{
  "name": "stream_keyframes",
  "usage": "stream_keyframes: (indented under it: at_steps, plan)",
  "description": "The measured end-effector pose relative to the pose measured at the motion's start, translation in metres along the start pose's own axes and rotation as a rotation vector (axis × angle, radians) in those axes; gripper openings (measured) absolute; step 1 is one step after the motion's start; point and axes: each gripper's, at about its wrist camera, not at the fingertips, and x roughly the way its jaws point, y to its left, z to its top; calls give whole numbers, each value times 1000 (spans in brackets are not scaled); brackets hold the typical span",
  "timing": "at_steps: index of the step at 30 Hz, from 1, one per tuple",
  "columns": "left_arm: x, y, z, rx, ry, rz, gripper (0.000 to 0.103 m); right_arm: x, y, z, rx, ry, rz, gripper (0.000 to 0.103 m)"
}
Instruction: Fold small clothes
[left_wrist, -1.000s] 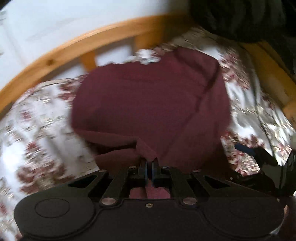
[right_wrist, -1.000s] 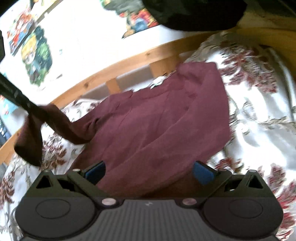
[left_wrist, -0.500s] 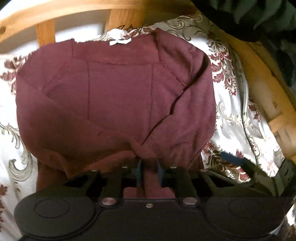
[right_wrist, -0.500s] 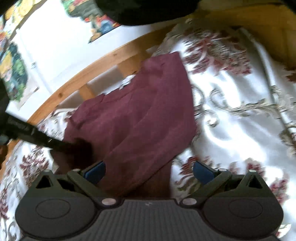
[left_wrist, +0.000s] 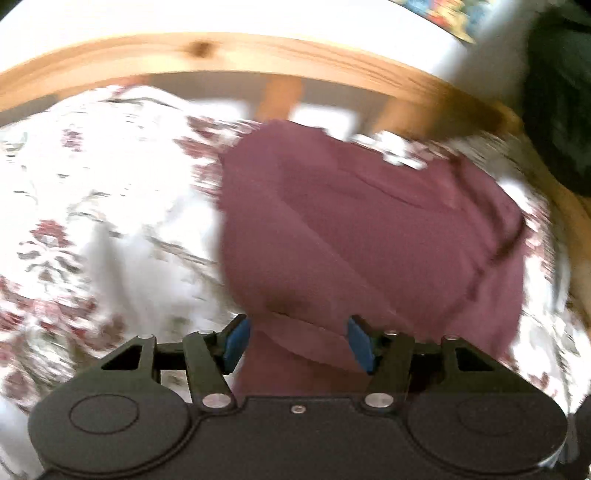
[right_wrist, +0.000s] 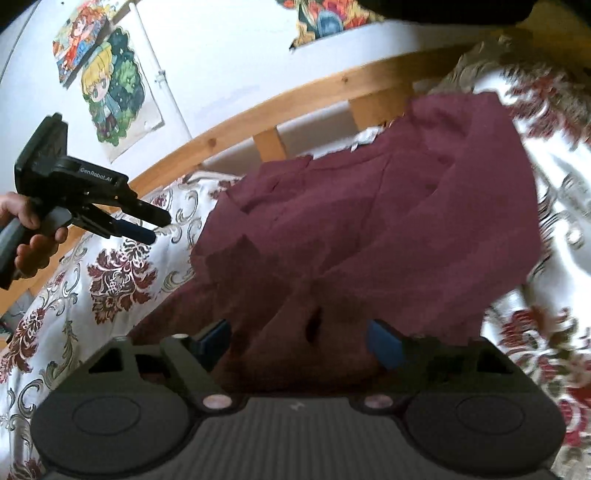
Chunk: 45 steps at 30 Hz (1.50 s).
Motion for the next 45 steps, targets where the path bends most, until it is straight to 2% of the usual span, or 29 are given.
stream_keyframes:
  at_steps: [3,4,5,6,8,12,14,15,17,20,23,28,29,30,32,34,37,39,42,44,45]
  plan:
    - [7,23,10,1,-31,41,61,12,-3,-2,19,20,14,63]
    - [11,28,13,-3,-32,45,61,16,-4,-3,21,30,14,48]
    - [16,33,17,-7,-33,47,61,18,-4,-3,23,37,21,28]
    - [21,35,20,-11,-34,49,61,19,-6,-4,26,45,41,18]
    - [31,40,27,-18,-37,44,61,16,-7,-1,41,47,82,10]
    - [47,43,37,-24,-57,35,61,-16,-17,18,150,2,299,10]
    - [53,44,40,-27,-68,34,61,-35,-21,25,118,-32,323,10]
    - [56,43,43,-25,-69,36,61,-42,-21,27,75,-42,300,10]
    - [63,40,47,-14,-69,42,61,-49,-18,27,-42,-33,193,10]
    - [73,35,52,19,-73,48,61,-39,-20,22,-109,39,65,10]
    - [82,33,57,32,-80,49,63,-28,-28,13,-76,81,27,10]
    - [97,35,64,3,-79,29,65,-26,-37,6,-25,79,19,10]
    - [99,35,65,5,-78,21,60,-26,-37,5,-29,75,15,10]
    - [100,34,65,10,-78,11,46,-26,-36,5,-34,67,8,10]
    - [99,29,66,31,-98,-16,23,-30,-32,5,-42,40,-2,9]
    - [94,23,66,57,-140,0,21,-34,-30,8,-39,-4,-10,9]
    - [90,20,69,71,-146,-5,23,-40,-31,12,-44,-29,-48,9]
    - [90,23,71,57,-145,15,41,-35,-38,9,-7,-1,-48,9]
    - [94,31,75,13,-138,18,55,-30,-46,5,37,24,-29,11]
    - [100,35,78,-9,-120,12,54,-28,-45,4,41,27,-30,17]
    - [103,35,80,-11,-114,8,42,-27,-45,3,42,30,-35,18]
